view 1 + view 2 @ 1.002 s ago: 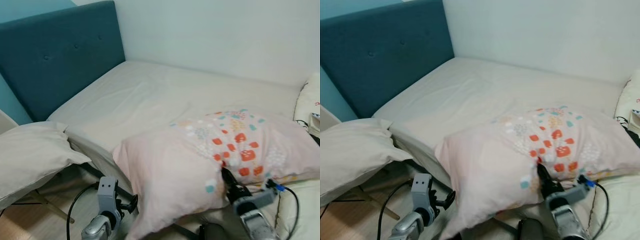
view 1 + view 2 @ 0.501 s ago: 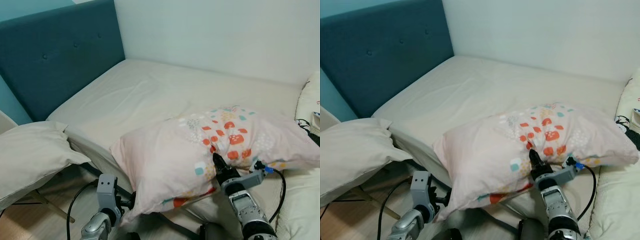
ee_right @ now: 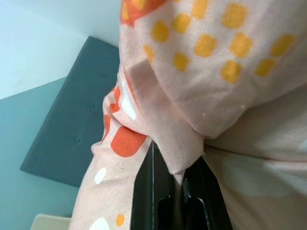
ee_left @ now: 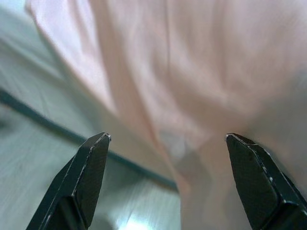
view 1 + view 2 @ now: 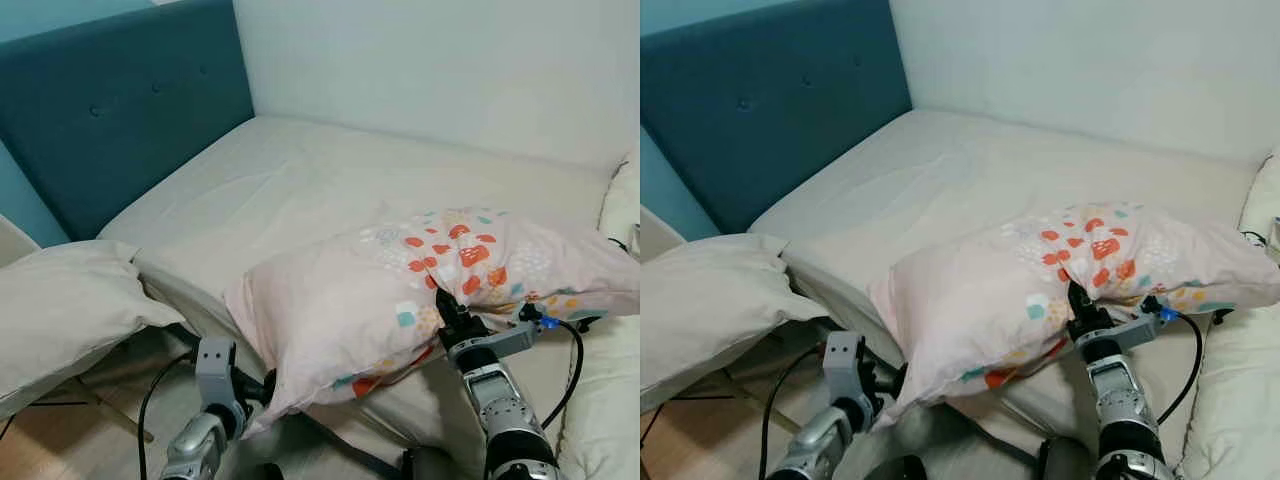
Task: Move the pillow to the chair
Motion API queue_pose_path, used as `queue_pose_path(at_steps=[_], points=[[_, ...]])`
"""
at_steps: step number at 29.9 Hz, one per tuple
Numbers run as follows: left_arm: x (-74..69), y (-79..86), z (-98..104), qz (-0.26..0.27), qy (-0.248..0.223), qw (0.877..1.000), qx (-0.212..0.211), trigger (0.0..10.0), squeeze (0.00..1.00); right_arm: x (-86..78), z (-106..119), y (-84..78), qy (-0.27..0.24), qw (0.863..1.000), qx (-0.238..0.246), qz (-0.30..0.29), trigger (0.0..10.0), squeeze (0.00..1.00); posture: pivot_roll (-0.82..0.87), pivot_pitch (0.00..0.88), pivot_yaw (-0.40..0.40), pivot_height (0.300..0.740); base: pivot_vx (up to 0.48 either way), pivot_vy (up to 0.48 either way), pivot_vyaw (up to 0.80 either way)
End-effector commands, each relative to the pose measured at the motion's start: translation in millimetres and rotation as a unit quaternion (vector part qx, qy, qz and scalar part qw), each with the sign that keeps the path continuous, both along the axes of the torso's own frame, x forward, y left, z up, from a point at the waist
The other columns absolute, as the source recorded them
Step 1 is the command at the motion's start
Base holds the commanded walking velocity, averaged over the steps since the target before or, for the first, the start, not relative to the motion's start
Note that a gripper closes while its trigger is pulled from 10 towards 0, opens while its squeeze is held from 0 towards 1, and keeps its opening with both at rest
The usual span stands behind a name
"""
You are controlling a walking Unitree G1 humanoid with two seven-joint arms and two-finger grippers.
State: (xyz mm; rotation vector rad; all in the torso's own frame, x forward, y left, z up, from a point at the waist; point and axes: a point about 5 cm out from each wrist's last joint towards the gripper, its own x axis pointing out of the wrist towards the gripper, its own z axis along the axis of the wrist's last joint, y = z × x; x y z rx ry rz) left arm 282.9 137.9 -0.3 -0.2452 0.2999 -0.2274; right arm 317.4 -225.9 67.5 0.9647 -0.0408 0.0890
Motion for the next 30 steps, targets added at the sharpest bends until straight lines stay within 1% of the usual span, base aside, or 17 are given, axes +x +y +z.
queue_pose_path(at_steps=[1,2,5,6,8,10,11,13,14,15,17,19,20,22,23,27,30], points=[[10.9,0.1,8.1,0.028,-0.001,1.000,-0.007,10.0,0.00,5.2,21.1,6.7,-0.064,0.997,-0.011,0.034,0.0,0.00,-0.02,0.042,0.125,0.576,0.000,0.000,0.00],[17.3,0.6,12.9,0.042,-0.001,0.999,-0.007,10.0,0.00,6.7,30.6,7.1,-0.086,0.995,-0.015,0.046,0.0,0.00,-0.03,0.051,0.126,0.581,0.000,0.000,0.00],[21.3,0.9,16.0,0.052,0.000,0.999,-0.008,10.0,0.00,7.5,36.6,7.4,-0.100,0.993,-0.017,0.053,0.0,0.00,-0.03,0.051,0.126,0.586,0.000,0.000,0.00],[30.3,2.6,25.3,0.061,-0.011,0.998,-0.011,10.0,0.00,9.7,52.4,6.7,-0.125,0.990,-0.023,0.056,0.0,0.00,-0.04,0.052,0.130,0.596,0.000,0.000,0.00],[35.8,3.6,29.8,0.064,-0.008,0.998,-0.013,10.0,0.00,10.3,64.9,6.9,-0.146,0.987,-0.028,0.058,0.0,0.00,-0.05,0.051,0.136,0.606,0.000,0.000,0.00],[37.0,3.8,30.1,0.064,-0.002,0.998,-0.015,10.0,0.00,10.3,68.4,7.2,-0.151,0.986,-0.029,0.058,0.0,0.00,-0.05,0.051,0.136,0.611,0.000,0.000,0.00],[38.6,3.2,31.1,0.059,0.001,0.998,-0.011,10.0,0.00,10.5,74.5,8.0,-0.161,0.985,-0.032,0.059,0.0,0.00,-0.06,0.049,0.139,0.616,-0.480,0.000,0.00],[41.5,3.5,35.3,0.059,-0.009,0.998,-0.012,10.0,0.00,10.3,85.0,10.1,-0.178,0.981,-0.038,0.062,0.0,0.00,-0.06,0.049,0.140,0.626,-0.480,0.000,0.00],[41.5,3.5,35.3,0.059,-0.009,0.998,-0.012,10.0,0.00,10.3,85.0,10.1,-0.178,0.981,-0.038,0.062,0.0,0.00,-0.06,0.049,0.140,0.626,-0.480,0.000,0.00],[42.8,4.8,37.8,0.063,-0.018,0.998,-0.007,10.0,0.00,9.3,92.7,11.9,-0.191,0.979,-0.043,0.066,0.0,0.00,-0.06,0.047,0.144,0.636,0.000,0.000,0.00],[42.6,5.0,37.2,0.064,-0.016,0.998,-0.003,10.0,0.00,8.5,97.0,12.7,-0.197,0.977,-0.044,0.068,0.0,0.00,-0.06,0.047,0.144,0.640,0.000,0.000,0.00],[41.3,6.0,35.3,0.066,-0.012,0.998,-0.001,10.0,0.00,7.7,107.4,15.2,-0.211,0.974,-0.045,0.073,0.0,0.00,-0.07,0.045,0.148,0.650,0.000,0.000,0.00],[41.3,6.0,35.3,0.066,-0.012,0.998,-0.001,10.0,0.00,7.7,107.4,15.2,-0.211,0.974,-0.045,0.073,0.0,0.00,-0.07,0.045,0.148,0.650,0.000,0.000,0.00],[39.4,6.6,33.0,0.066,-0.008,0.998,0.001,10.0,0.00,7.2,115.9,16.4,-0.222,0.971,-0.049,0.076,0.0,0.00,-0.07,0.042,0.149,0.660,0.000,0.000,0.00],[39.4,6.6,33.0,0.066,-0.008,0.998,0.001,10.0,0.00,7.2,115.9,16.4,-0.222,0.971,-0.049,0.076,0.0,0.00,-0.07,0.042,0.149,0.660,0.000,0.000,0.00],[36.9,7.7,29.9,0.065,-0.003,0.998,0.004,10.0,0.00,5.7,128.6,16.7,-0.236,0.967,-0.056,0.077,0.0,0.00,-0.07,0.018,0.151,0.680,0.000,0.000,0.00],[36.7,7.8,29.5,0.064,-0.001,0.998,0.005,10.0,0.00,5.5,132.0,17.6,-0.240,0.966,-0.058,0.078,0.0,0.00,-0.07,0.009,0.150,0.689,0.000,0.000,0.00]])
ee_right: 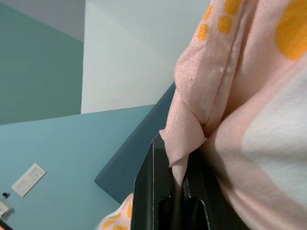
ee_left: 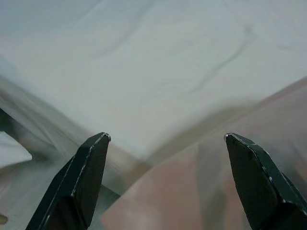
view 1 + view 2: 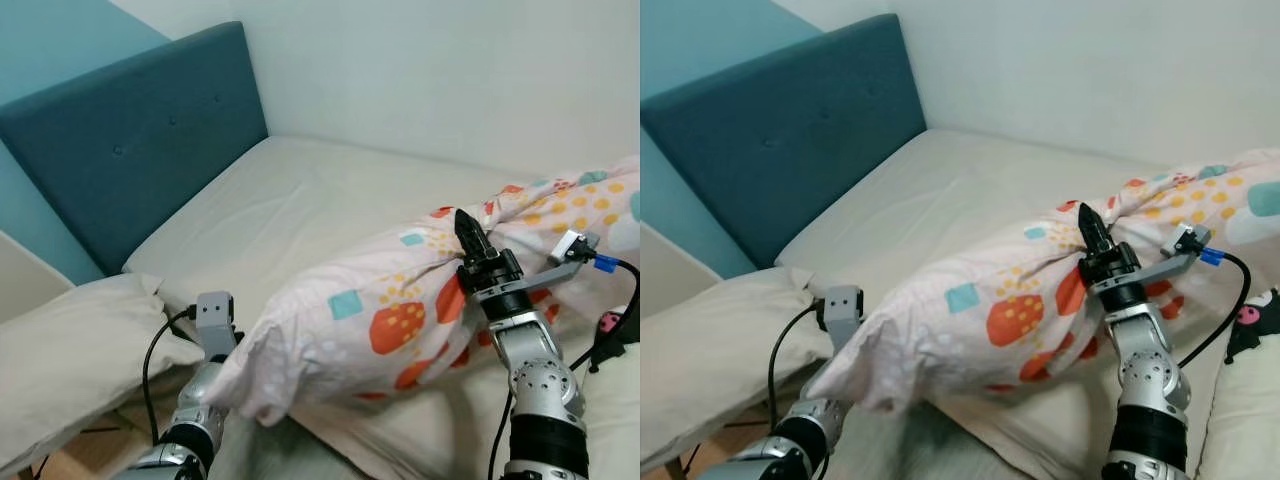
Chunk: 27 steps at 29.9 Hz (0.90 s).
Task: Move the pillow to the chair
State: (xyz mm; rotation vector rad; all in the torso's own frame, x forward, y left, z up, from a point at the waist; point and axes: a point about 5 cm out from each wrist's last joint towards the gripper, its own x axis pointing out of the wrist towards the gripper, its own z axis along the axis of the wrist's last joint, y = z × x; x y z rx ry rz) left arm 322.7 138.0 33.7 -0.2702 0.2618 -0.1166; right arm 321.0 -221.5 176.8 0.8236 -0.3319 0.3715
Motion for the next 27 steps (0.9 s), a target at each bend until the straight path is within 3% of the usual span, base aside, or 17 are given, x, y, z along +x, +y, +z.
queue_pose_path(at_steps=[1,8,11,12,15,16,17,21,22,27], points=[[-3.1,7.5,-4.5,0.005,0.011,1.000,0.011,10.0,0.00,2.1,23.7,13.9,-0.050,0.998,-0.004,0.028,0.0,0.00,-0.06,0.002,0.148,0.694,0.000,0.000,0.00],[-7.6,9.2,-10.4,0.008,0.023,1.000,0.013,10.0,0.00,3.2,24.0,17.9,-0.047,0.998,-0.010,0.034,0.0,0.00,-0.05,0.000,0.145,0.709,0.000,0.000,0.00],[-19.8,18.8,-25.3,0.026,0.059,0.998,0.012,10.0,0.00,5.7,13.4,30.2,-0.023,0.997,-0.070,0.036,0.0,0.00,-0.05,0.000,0.143,0.729,0.000,0.000,0.00],[-19.8,18.8,-25.3,0.026,0.059,0.998,0.012,10.0,0.00,5.7,13.4,30.2,-0.023,0.997,-0.070,0.036,0.0,0.00,-0.05,0.000,0.143,0.729,0.000,0.000,0.00],[-30.5,26.9,-36.8,0.041,0.087,0.995,0.020,10.0,0.00,6.0,-6.8,48.0,0.016,0.989,-0.131,0.060,0.0,0.00,-0.04,0.000,0.131,0.729,0.000,0.000,0.00],[-30.5,26.9,-36.8,0.041,0.087,0.995,0.020,10.0,0.00,6.0,-6.8,48.0,0.016,0.989,-0.131,0.060,0.0,0.00,-0.04,0.000,0.131,0.729,0.000,0.000,0.00],[-37.2,31.6,-43.4,0.056,0.104,0.993,0.019,10.0,0.00,3.9,-12.6,58.3,0.019,0.985,-0.149,0.082,0.0,0.00,-0.03,0.000,0.121,0.729,0.000,0.000,0.80],[-47.1,37.9,-53.4,0.076,0.136,0.987,0.024,10.0,0.00,2.1,-12.3,67.5,0.009,0.983,-0.151,0.103,0.0,0.00,-0.03,0.000,0.109,0.729,0.000,0.000,0.80],[-57.7,44.3,-62.9,0.101,0.167,0.980,0.024,10.0,0.00,2.3,-9.6,73.5,0.001,0.982,-0.149,0.117,0.0,0.00,-0.02,0.000,0.102,0.729,-0.379,0.000,0.80],[-70.8,52.2,-72.3,0.129,0.189,0.973,0.015,10.0,0.00,5.5,-3.2,78.4,-0.012,0.981,-0.148,0.127,0.0,0.00,-0.01,0.000,0.089,0.729,-0.251,0.000,0.80]])
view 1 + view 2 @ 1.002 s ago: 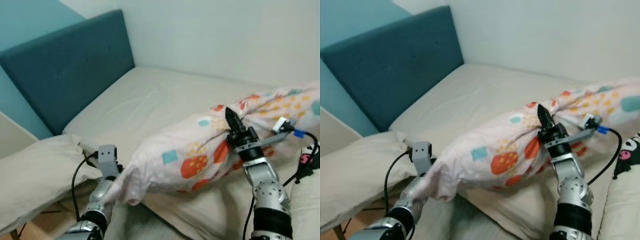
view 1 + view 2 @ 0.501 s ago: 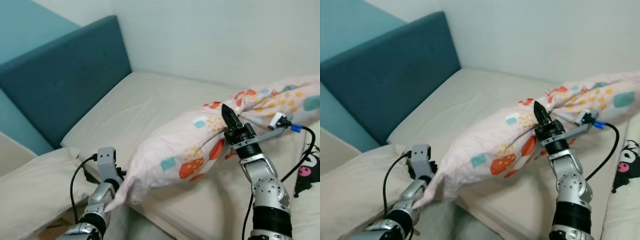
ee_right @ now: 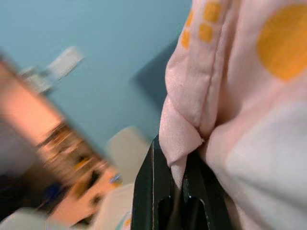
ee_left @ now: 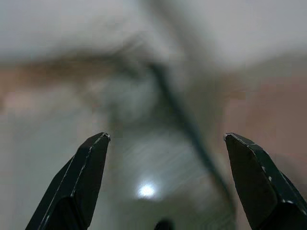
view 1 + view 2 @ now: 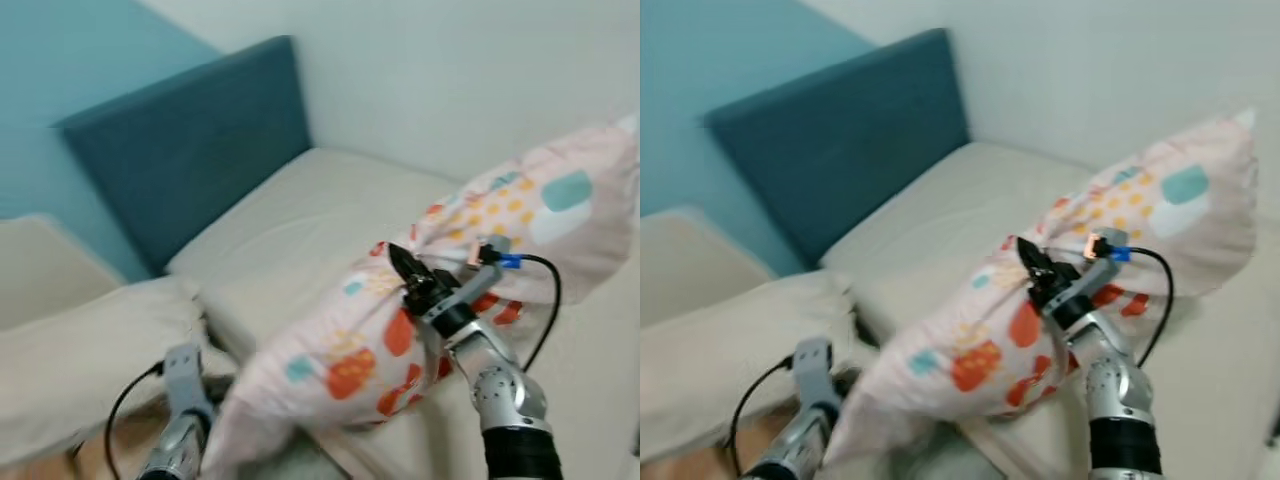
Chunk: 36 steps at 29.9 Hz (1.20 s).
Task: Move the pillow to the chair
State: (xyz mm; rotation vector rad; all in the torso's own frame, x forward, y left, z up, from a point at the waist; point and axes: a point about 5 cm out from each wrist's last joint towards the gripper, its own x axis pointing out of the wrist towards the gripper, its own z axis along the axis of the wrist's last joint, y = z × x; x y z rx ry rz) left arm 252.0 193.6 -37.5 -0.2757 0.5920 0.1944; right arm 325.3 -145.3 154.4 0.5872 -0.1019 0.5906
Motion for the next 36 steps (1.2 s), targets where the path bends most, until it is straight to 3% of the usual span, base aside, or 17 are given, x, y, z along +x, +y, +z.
queue_pose_path(at_steps=[1,9,14,21,36], points=[[-4.3,-1.5,-3.9,0.010,0.011,1.000,-0.009,10.0,0.00,2.5,21.5,3.9,-0.054,0.998,0.004,0.022,0.0,0.00,-0.01,0.000,0.087,0.729,0.000,0.000,0.80],[-22.2,-2.5,-16.9,0.015,0.045,0.999,-0.005,10.0,0.00,7.0,29.4,17.4,-0.071,0.996,0.000,0.049,0.0,0.00,0.01,0.000,0.062,0.729,0.000,0.000,0.80],[-26.6,-13.3,-21.0,0.003,0.051,0.999,-0.013,10.0,0.00,8.1,30.5,25.4,-0.073,0.995,0.001,0.066,0.0,0.00,0.03,0.000,0.040,0.729,0.000,0.000,0.80],[-23.8,-21.3,-19.5,-0.014,0.041,0.999,-0.017,10.0,0.00,8.8,30.7,27.7,-0.072,0.995,0.001,0.073,0.0,0.00,0.03,0.000,0.033,0.729,0.000,0.000,0.80],[2.3,-37.9,-0.1,-0.058,-0.023,0.998,-0.027,10.0,0.00,9.7,32.3,31.3,-0.077,0.994,0.004,0.079,0.0,0.00,0.03,0.000,0.032,0.729,0.000,0.000,0.80]])
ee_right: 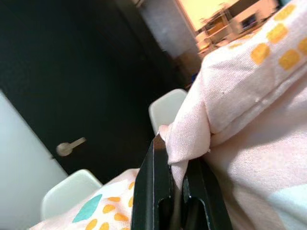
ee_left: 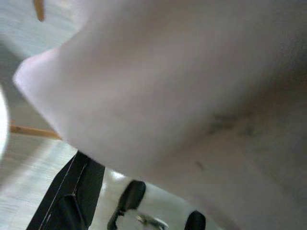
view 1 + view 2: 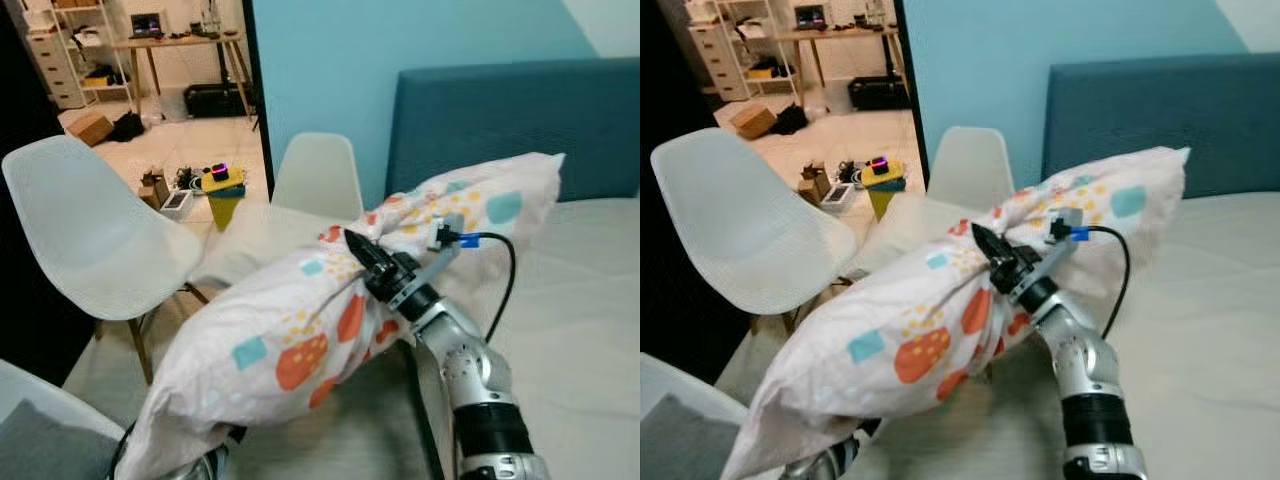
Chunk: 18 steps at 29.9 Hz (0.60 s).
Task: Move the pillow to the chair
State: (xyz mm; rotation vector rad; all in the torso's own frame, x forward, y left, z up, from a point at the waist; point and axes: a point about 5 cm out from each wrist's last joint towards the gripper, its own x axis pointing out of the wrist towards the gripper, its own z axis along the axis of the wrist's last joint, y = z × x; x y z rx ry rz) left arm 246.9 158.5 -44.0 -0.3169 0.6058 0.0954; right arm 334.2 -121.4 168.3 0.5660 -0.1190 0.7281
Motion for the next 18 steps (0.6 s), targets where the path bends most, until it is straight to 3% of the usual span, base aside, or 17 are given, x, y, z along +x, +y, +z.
queue_pose_path(at_steps=[1,5,10,16,18], points=[[11.1,-4.5,10.0,-0.025,-0.035,0.999,0.009,10.0,0.00,0.6,19.7,7.6,-0.049,0.999,0.015,0.019,0.0,0.00,0.03,0.000,0.034,0.729,0.000,0.000,0.80],[24.5,-6.2,22.6,-0.031,-0.073,0.997,0.012,10.0,0.00,0.5,25.5,8.3,-0.058,0.998,0.021,0.021,0.0,0.00,0.04,0.000,0.032,0.729,0.000,0.000,0.80],[56.6,3.7,58.0,0.000,-0.158,0.987,0.019,10.0,0.00,3.8,34.5,8.2,-0.071,0.997,0.023,0.021,0.0,0.00,0.06,0.000,0.021,0.729,0.000,0.000,0.80],[66.2,12.5,70.7,0.023,-0.180,0.983,0.039,10.0,0.00,6.8,36.9,8.1,-0.073,0.997,0.022,0.019,0.0,0.00,0.07,0.000,0.014,0.729,0.000,0.000,0.80],[64.4,23.6,69.1,0.068,-0.165,0.982,0.054,10.0,0.00,11.5,38.1,6.7,-0.068,0.998,0.012,0.005,0.0,0.00,0.07,0.000,0.010,0.729,0.000,0.000,0.80]])
